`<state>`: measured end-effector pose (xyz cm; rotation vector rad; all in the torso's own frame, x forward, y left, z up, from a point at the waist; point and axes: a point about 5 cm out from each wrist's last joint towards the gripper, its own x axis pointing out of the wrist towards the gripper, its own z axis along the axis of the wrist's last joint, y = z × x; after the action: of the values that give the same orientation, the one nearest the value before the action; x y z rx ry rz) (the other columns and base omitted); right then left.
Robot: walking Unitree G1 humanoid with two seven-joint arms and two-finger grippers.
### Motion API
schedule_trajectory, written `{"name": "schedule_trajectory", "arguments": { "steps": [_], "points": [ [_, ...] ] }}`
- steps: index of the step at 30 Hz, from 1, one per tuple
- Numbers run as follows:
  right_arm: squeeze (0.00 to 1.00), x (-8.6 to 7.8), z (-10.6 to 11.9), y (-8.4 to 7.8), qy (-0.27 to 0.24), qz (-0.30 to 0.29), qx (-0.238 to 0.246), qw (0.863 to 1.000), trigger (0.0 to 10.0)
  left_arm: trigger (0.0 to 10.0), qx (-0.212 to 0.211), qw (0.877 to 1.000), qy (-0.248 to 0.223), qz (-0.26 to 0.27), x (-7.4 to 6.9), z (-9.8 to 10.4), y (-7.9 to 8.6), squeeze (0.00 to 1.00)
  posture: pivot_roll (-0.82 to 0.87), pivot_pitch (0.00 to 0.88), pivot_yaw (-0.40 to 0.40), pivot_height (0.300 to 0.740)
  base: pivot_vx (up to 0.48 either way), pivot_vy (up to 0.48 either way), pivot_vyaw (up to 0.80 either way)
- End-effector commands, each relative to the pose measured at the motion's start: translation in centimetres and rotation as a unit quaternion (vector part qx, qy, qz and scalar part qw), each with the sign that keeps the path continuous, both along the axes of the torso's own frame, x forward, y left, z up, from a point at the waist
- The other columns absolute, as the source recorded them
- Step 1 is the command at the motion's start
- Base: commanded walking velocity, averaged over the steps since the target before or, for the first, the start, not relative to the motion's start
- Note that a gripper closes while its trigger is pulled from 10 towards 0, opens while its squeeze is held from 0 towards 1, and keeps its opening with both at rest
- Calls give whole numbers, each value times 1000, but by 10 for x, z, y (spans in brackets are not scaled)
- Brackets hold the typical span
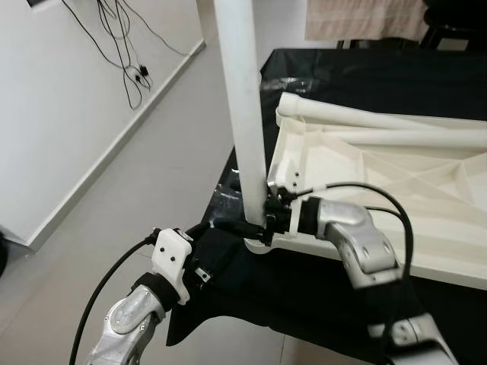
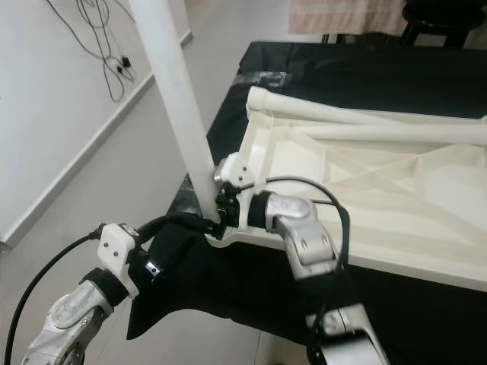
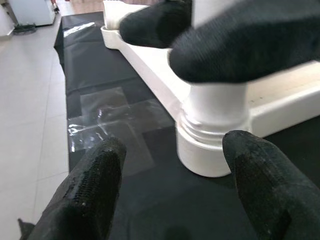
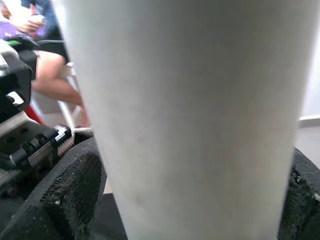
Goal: Building children table
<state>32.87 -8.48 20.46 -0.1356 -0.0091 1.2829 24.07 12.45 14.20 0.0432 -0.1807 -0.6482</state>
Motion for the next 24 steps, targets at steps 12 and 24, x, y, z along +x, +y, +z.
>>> {"name": "schedule_trajectory", "arguments": {
  "steps": [12,24],
  "points": [
    [0,1,-10,-6,25,38,23,999,0,10000,8,1000,19,0,-4,-8,3,0,-19,166,96,740,0,0,0],
    [0,-31,-53,-13,22,-424,13,905,0,10000,10,1000,20,-1,-5,-8,5,0,-24,163,93,740,0,0,0]
  ]
}}
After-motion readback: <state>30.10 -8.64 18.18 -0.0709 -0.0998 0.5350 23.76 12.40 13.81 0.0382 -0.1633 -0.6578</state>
